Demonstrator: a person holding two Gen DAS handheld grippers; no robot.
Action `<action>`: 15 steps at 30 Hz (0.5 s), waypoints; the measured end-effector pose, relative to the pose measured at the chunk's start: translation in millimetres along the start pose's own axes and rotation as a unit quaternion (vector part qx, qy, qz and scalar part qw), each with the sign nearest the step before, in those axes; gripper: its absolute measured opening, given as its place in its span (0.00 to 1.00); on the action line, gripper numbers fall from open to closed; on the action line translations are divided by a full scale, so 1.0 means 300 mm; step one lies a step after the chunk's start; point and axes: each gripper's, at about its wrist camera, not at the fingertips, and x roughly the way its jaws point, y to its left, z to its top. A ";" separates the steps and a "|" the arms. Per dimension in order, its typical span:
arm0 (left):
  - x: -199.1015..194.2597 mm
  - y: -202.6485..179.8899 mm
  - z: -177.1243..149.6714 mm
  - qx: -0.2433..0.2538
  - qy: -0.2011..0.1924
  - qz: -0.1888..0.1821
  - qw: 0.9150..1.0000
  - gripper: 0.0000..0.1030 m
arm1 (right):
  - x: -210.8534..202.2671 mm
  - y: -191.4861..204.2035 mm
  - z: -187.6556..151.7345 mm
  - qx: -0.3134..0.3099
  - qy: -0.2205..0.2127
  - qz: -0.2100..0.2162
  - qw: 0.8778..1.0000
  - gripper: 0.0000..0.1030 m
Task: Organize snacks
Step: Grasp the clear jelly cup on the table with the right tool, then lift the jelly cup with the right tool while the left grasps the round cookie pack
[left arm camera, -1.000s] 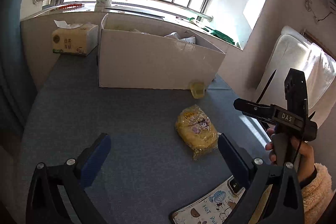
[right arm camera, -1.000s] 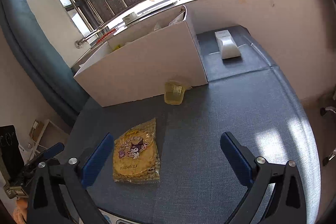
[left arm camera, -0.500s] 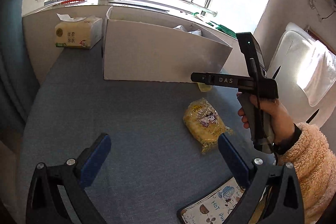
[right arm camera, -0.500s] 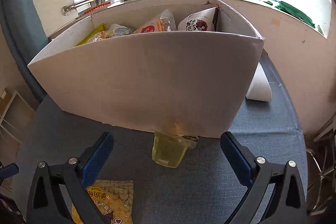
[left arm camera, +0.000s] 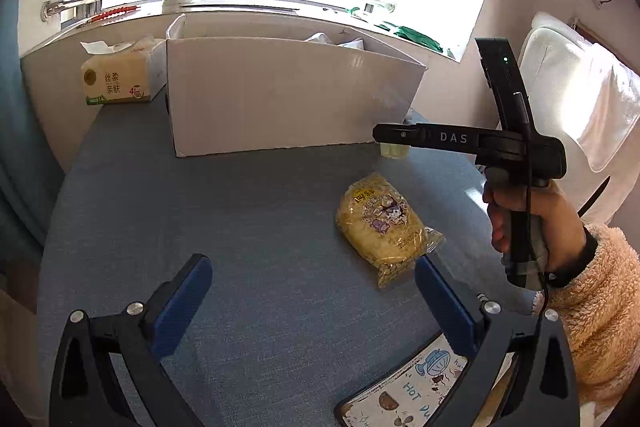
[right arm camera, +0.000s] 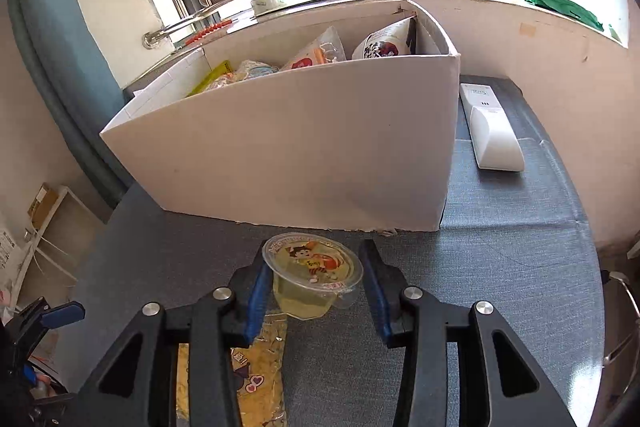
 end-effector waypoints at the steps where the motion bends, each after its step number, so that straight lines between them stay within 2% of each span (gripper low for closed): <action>1: 0.009 -0.010 0.008 0.007 0.004 0.000 1.000 1.00 | -0.025 0.003 -0.007 -0.003 -0.005 0.003 1.000 0.45; 9: 0.137 -0.150 0.084 0.084 0.061 -0.032 0.994 1.00 | -0.262 -0.011 -0.098 0.011 -0.065 0.025 0.998 0.45; 15: 0.259 -0.197 0.128 0.073 0.105 -0.058 0.990 1.00 | -0.381 -0.060 -0.193 0.052 -0.094 0.013 0.994 0.45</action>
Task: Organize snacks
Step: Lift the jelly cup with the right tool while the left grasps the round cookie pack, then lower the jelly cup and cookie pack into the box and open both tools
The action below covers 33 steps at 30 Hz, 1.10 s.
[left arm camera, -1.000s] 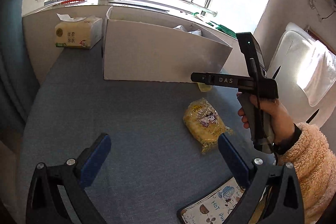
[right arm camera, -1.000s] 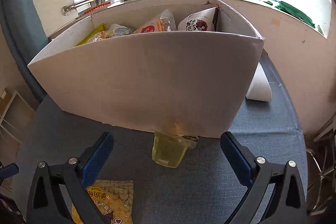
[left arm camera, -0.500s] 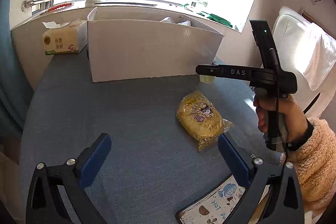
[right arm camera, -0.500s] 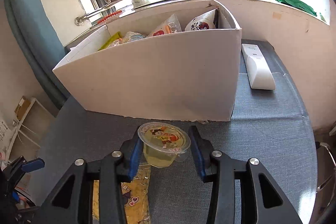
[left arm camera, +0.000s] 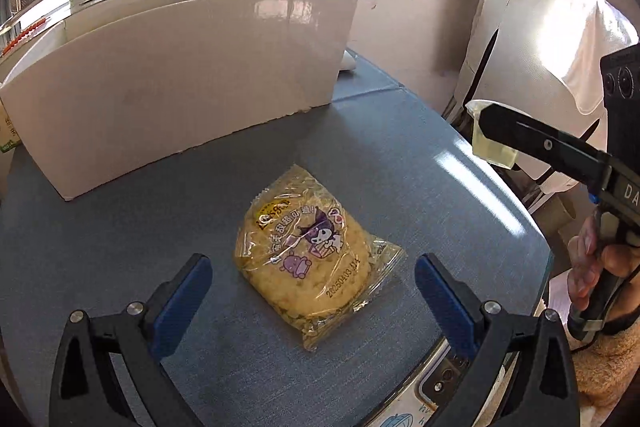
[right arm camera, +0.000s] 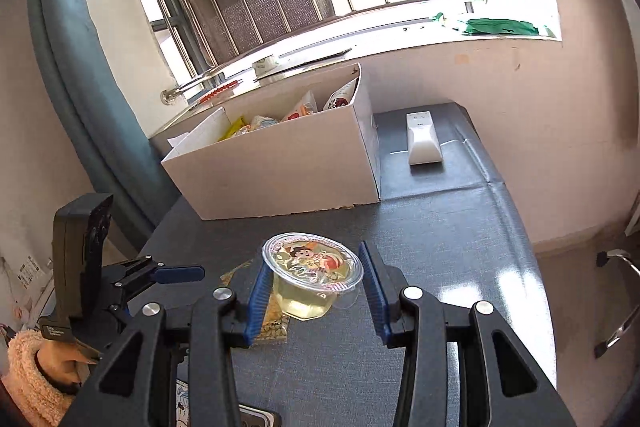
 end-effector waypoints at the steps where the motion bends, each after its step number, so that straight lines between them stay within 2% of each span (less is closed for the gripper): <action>1: 0.016 -0.005 0.009 -0.004 0.006 0.000 1.000 1.00 | -0.007 -0.011 -0.009 0.007 0.001 0.001 1.000 0.45; 6: 0.107 -0.049 0.018 0.015 0.040 0.035 0.998 1.00 | -0.022 -0.042 -0.037 0.015 0.007 -0.003 1.000 0.45; 9: 0.129 -0.094 -0.009 0.073 0.049 0.072 0.994 0.97 | -0.017 -0.045 -0.052 0.015 0.011 0.003 1.000 0.45; 11: 0.110 -0.081 -0.008 0.064 0.041 0.059 0.995 0.88 | -0.012 -0.043 -0.059 0.016 0.014 0.007 1.000 0.45; 12: 0.092 -0.065 -0.005 0.051 0.036 0.050 0.997 0.80 | -0.011 -0.043 -0.061 0.016 0.013 0.008 1.000 0.45; 14: 0.060 -0.024 -0.006 0.027 0.026 0.032 0.999 0.78 | -0.005 -0.042 -0.063 0.017 0.016 0.009 1.000 0.45; 16: 0.028 0.005 -0.016 0.021 0.014 0.036 0.999 0.77 | -0.001 -0.039 -0.064 0.019 0.018 0.013 1.000 0.45; 20: -0.080 0.054 -0.023 0.001 -0.024 0.025 0.999 0.77 | 0.001 -0.017 -0.056 0.013 0.017 0.018 1.000 0.45; 25: -0.261 0.120 0.002 -0.022 -0.103 0.028 0.994 0.77 | 0.020 0.018 -0.003 0.014 0.010 0.045 0.999 0.45; 29: -0.375 0.209 0.083 -0.056 -0.163 0.002 0.985 0.77 | 0.055 0.046 0.103 0.028 0.008 0.093 0.995 0.45; 31: -0.419 0.252 0.145 -0.057 -0.189 0.022 0.980 0.77 | 0.081 0.063 0.182 0.028 0.009 0.096 0.995 0.45; 33: -0.440 0.308 0.216 -0.062 -0.208 0.022 0.976 0.77 | 0.108 0.089 0.270 0.015 0.001 0.096 0.995 0.45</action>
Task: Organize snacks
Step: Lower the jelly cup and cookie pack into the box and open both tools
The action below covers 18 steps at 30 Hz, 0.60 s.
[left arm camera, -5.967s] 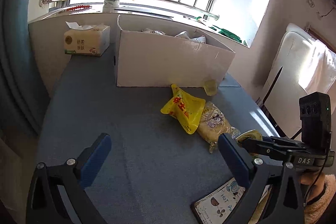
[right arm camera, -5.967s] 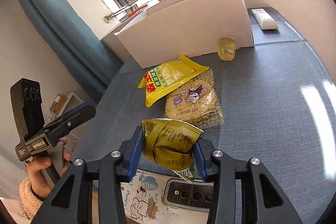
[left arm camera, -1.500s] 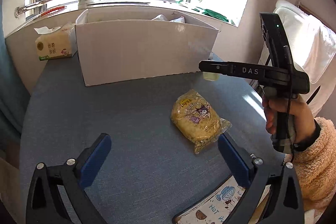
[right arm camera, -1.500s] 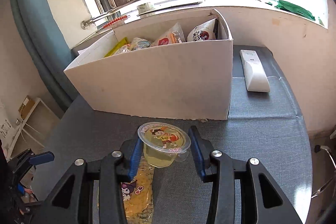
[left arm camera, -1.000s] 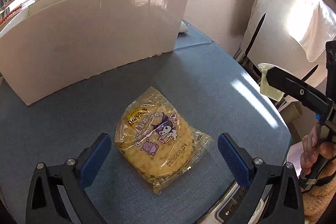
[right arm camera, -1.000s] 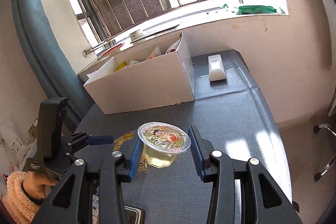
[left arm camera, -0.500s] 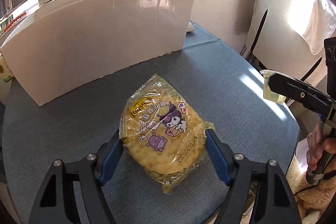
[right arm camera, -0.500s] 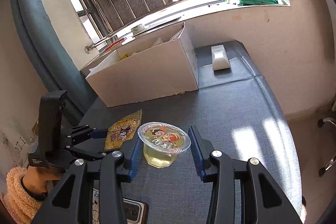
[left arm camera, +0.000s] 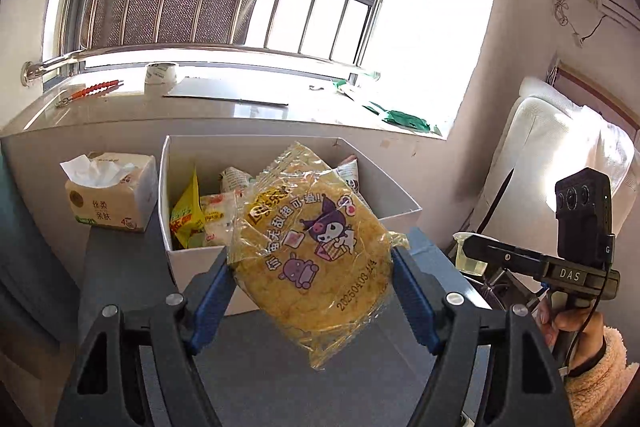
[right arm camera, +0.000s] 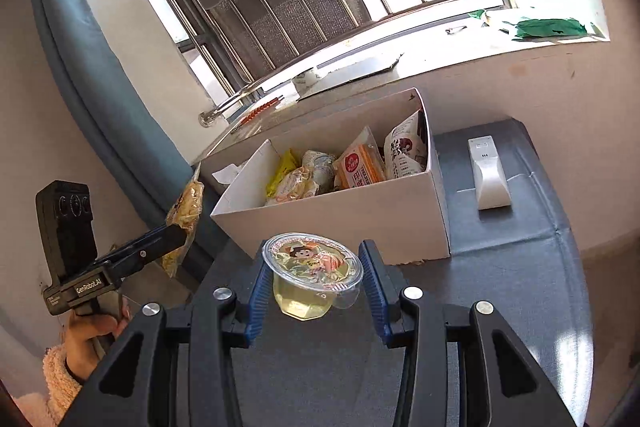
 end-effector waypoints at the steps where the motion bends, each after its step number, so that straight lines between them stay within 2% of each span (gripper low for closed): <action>1: 0.012 0.026 0.040 -0.006 -0.006 0.001 1.000 0.77 | 0.017 0.008 0.041 -0.004 -0.003 0.002 1.000 0.45; 3: 0.050 0.079 0.114 -0.013 -0.014 0.017 1.000 0.77 | 0.069 0.025 0.127 -0.010 0.000 -0.003 1.000 0.45; 6: 0.131 0.159 0.201 -0.053 -0.006 0.011 0.999 0.77 | 0.153 0.041 0.228 -0.025 0.008 -0.023 0.999 0.45; 8: 0.177 0.195 0.243 -0.062 -0.006 0.021 0.998 0.77 | 0.217 0.042 0.277 -0.032 0.017 -0.026 0.999 0.45; 10: 0.247 0.208 0.265 -0.061 0.003 0.014 0.998 0.78 | 0.282 0.045 0.311 -0.044 0.030 -0.038 0.998 0.45; 11: 0.274 0.212 0.272 -0.060 0.006 0.017 0.998 0.80 | 0.312 0.043 0.323 -0.048 0.034 -0.044 0.997 0.45; 13: 0.325 0.228 0.271 -0.069 0.032 0.018 0.997 0.97 | 0.368 0.036 0.336 -0.051 0.054 -0.054 0.996 0.46; 14: 0.343 0.237 0.264 -0.079 0.048 0.016 0.996 0.99 | 0.391 0.028 0.341 -0.047 0.068 -0.063 0.995 0.59; 15: 0.346 0.243 0.253 -0.085 0.057 0.017 0.995 1.00 | 0.408 0.020 0.341 -0.039 0.084 -0.070 0.993 0.88; 16: 0.334 0.240 0.234 -0.085 0.053 0.019 0.995 1.00 | 0.405 0.011 0.337 -0.031 0.084 -0.071 0.993 0.99; 18: 0.290 0.233 0.208 -0.072 0.036 0.021 0.997 1.00 | 0.372 0.002 0.323 -0.029 0.060 -0.056 0.996 1.00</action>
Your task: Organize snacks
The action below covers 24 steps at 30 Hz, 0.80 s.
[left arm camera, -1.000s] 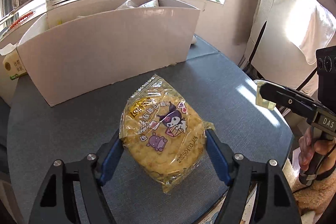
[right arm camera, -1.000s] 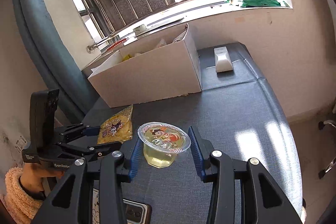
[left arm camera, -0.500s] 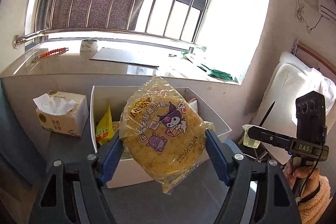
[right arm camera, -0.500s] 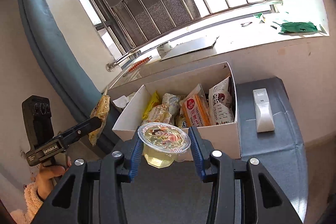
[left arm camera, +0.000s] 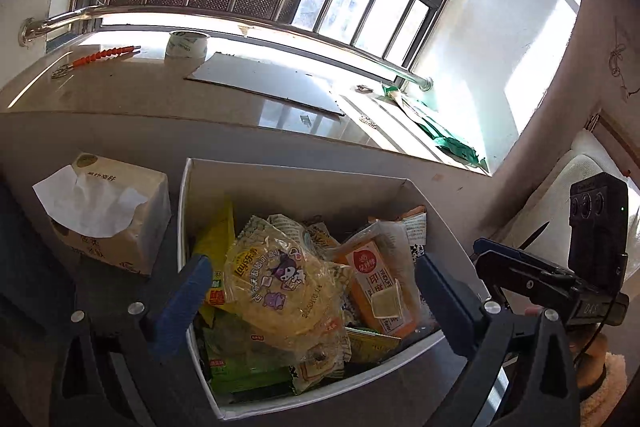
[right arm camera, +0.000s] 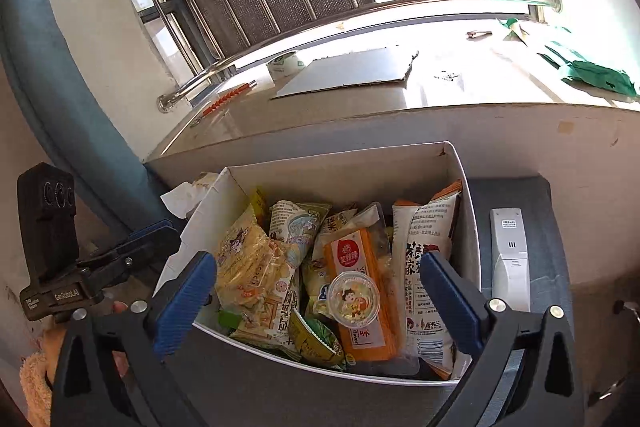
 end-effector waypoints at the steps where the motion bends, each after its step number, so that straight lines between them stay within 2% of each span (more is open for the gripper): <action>1: -0.019 -0.001 -0.010 0.007 -0.006 0.005 1.000 1.00 | -0.006 -0.002 -0.006 -0.002 0.000 -0.005 1.000 1.00; 3: -0.051 -0.007 -0.023 0.021 -0.012 0.023 0.999 1.00 | -0.025 -0.004 -0.017 -0.004 -0.003 -0.033 0.999 1.00; 6: -0.102 -0.020 -0.033 0.031 -0.029 0.053 0.998 1.00 | -0.051 0.008 -0.031 -0.011 -0.015 -0.040 0.999 1.00; 10: -0.177 -0.054 -0.054 0.040 -0.058 0.067 0.995 1.00 | -0.081 0.079 -0.061 -0.059 -0.028 -0.069 0.996 1.00; 14: -0.244 -0.102 -0.101 0.054 -0.076 0.083 0.992 1.00 | -0.145 0.170 -0.107 -0.116 -0.060 -0.099 0.986 1.00; 16: -0.279 -0.127 -0.132 0.061 -0.085 0.088 0.991 1.00 | -0.184 0.202 -0.134 -0.129 -0.072 -0.100 0.984 1.00; 21: -0.338 -0.174 -0.233 0.073 -0.082 0.094 0.990 1.00 | -0.287 0.213 -0.206 -0.106 -0.089 -0.083 0.987 1.00; 24: -0.378 -0.196 -0.308 0.068 -0.082 0.106 0.989 1.00 | -0.325 0.213 -0.262 -0.100 -0.072 -0.111 0.986 1.00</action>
